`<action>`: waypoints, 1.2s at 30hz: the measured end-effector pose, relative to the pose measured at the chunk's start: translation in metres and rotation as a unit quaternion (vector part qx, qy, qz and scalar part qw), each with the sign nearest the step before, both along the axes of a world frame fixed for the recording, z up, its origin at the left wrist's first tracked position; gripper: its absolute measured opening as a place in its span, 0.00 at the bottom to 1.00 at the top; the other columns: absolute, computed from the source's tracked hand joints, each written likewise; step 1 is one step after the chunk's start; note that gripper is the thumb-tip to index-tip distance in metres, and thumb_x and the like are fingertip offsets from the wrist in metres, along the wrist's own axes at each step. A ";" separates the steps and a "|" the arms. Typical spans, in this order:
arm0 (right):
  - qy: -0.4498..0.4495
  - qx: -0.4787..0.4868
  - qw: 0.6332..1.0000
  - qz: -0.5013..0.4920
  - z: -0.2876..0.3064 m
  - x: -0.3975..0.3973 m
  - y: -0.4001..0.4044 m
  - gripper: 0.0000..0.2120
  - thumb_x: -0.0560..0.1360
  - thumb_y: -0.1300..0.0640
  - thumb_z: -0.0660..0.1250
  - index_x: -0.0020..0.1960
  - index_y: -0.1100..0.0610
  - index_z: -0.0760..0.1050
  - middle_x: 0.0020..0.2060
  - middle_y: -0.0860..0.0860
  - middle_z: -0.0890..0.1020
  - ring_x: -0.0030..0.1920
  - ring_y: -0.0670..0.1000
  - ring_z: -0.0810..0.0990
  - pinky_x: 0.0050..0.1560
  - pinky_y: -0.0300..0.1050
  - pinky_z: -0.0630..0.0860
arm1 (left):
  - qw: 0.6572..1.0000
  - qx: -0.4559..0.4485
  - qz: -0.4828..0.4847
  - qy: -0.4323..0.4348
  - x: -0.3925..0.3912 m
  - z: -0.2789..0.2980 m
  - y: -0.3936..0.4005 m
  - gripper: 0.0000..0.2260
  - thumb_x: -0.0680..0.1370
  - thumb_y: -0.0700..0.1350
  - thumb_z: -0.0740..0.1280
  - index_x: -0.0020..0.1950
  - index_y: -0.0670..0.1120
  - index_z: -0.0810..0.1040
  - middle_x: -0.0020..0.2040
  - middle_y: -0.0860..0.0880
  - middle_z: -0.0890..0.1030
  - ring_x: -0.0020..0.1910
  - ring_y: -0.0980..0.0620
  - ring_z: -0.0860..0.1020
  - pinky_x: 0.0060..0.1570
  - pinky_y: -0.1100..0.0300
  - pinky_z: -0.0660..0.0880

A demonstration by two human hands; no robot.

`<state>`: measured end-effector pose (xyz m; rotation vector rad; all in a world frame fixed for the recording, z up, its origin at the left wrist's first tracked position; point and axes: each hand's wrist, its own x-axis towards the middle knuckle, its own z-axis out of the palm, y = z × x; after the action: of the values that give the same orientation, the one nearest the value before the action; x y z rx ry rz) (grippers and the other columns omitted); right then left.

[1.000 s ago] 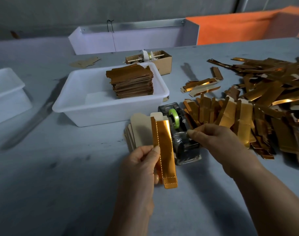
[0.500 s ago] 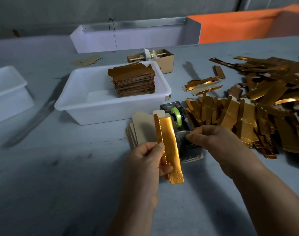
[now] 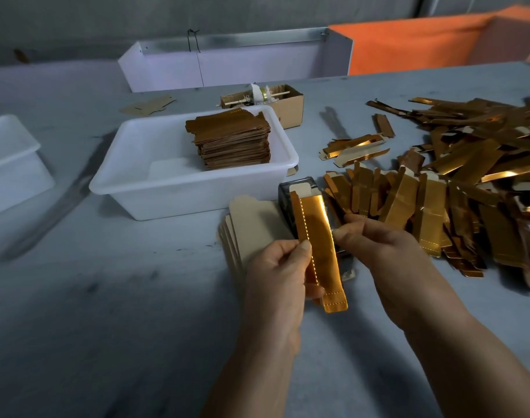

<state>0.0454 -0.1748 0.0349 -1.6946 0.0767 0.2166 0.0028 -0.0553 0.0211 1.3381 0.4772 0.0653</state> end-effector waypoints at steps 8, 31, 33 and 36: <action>-0.135 -0.233 0.962 -0.040 -0.012 -0.014 0.001 0.07 0.74 0.56 0.67 0.37 0.53 0.76 0.65 0.43 0.69 0.55 0.40 0.66 0.41 0.29 0.62 | 0.998 0.036 -0.024 -0.049 0.001 -0.005 -0.002 0.07 0.79 0.48 0.65 0.46 0.48 0.81 0.38 0.50 0.82 0.39 0.54 0.80 0.38 0.62 0.76; -0.212 -0.532 0.820 0.002 -0.020 -0.028 -0.002 0.10 0.71 0.65 0.70 0.52 0.63 0.80 0.59 0.60 0.76 0.58 0.61 0.72 0.51 0.50 0.72 | 0.981 0.181 -0.025 -0.059 0.006 0.003 -0.006 0.03 0.79 0.47 0.66 0.48 0.52 0.80 0.42 0.54 0.84 0.38 0.57 0.82 0.33 0.66 0.78; -0.213 -0.443 0.870 -0.026 -0.017 -0.033 -0.014 0.04 0.73 0.63 0.68 0.48 0.58 0.79 0.55 0.58 0.77 0.52 0.55 0.75 0.44 0.41 0.73 | 0.984 0.170 -0.036 -0.047 0.007 0.006 -0.005 0.04 0.79 0.49 0.66 0.49 0.52 0.80 0.41 0.56 0.84 0.38 0.61 0.82 0.35 0.68 0.78; -0.088 -0.176 0.979 -0.046 -0.003 -0.035 -0.028 0.03 0.73 0.54 0.65 0.40 0.51 0.74 0.44 0.50 0.80 0.44 0.49 0.78 0.45 0.47 0.76 | 0.991 0.127 -0.046 -0.023 0.006 0.009 0.000 0.05 0.78 0.48 0.67 0.47 0.50 0.81 0.33 0.57 0.81 0.29 0.64 0.78 0.28 0.71 0.73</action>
<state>0.0107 -0.2026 0.0314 -2.0513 0.0648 -0.0198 0.0085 -0.0554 0.0298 1.6035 0.3761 0.0835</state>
